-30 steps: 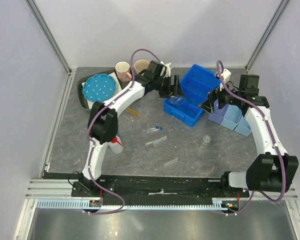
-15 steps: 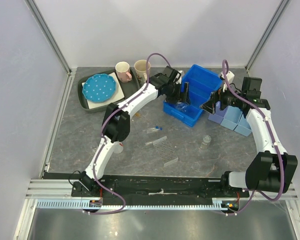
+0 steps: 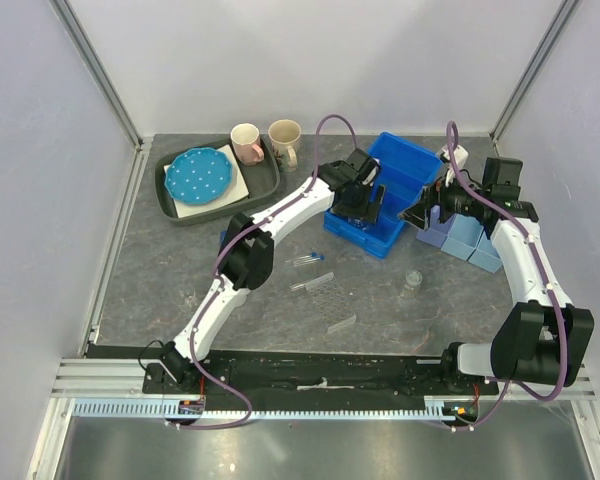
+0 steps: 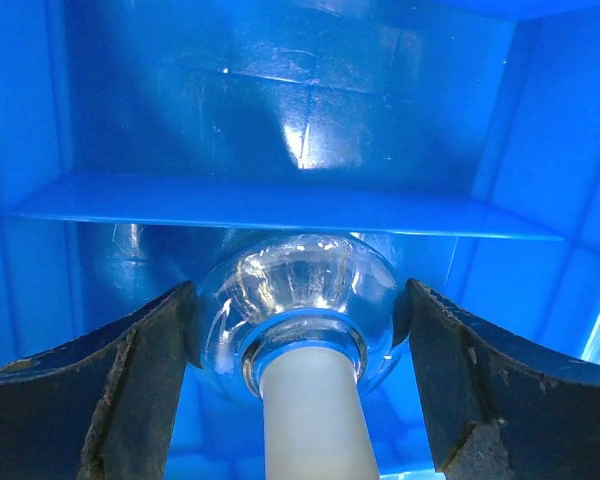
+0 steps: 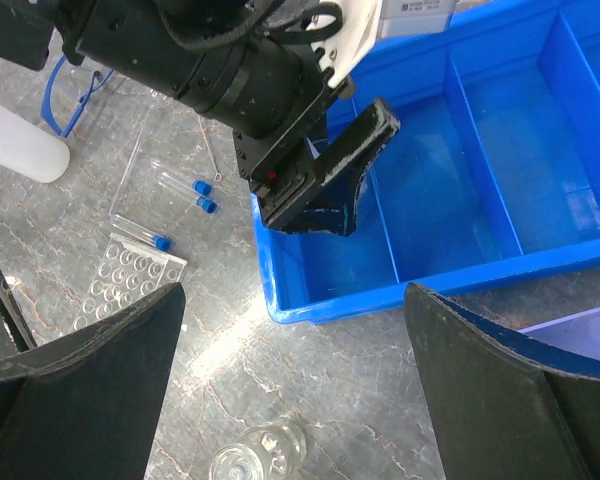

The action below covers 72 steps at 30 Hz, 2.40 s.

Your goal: Organize the chemistry lab equipment

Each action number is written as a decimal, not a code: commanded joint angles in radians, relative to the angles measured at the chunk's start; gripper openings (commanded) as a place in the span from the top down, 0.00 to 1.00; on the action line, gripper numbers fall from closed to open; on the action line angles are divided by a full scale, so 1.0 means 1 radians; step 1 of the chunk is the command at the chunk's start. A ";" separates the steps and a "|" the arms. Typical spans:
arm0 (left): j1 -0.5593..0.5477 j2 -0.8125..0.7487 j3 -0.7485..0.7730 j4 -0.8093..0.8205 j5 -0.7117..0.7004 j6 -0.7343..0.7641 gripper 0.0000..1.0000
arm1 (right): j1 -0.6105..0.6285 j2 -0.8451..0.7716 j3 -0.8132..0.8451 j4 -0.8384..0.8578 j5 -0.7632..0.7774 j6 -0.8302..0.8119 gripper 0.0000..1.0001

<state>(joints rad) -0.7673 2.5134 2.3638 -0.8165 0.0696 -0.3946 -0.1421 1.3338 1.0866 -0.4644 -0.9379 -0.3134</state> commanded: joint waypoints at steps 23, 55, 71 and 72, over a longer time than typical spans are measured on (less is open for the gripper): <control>-0.020 -0.172 0.061 0.011 -0.067 0.056 0.00 | -0.010 -0.056 -0.013 0.027 -0.061 -0.026 0.02; 0.178 -1.656 -1.368 0.419 -0.303 0.281 0.00 | 0.002 -0.223 -0.073 -0.622 0.045 -0.806 0.02; 0.195 -1.811 -1.611 0.456 -0.419 0.319 0.00 | 0.075 -0.266 -0.292 -0.600 0.192 -1.178 0.02; 0.197 -1.812 -1.615 0.456 -0.424 0.319 0.00 | 0.075 -0.257 -0.294 -0.591 0.194 -1.173 0.02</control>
<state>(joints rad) -0.5755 0.7288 0.7544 -0.4377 -0.3069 -0.1059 -0.0734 1.0580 0.7952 -1.0908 -0.7303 -1.3842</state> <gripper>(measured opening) 0.994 0.983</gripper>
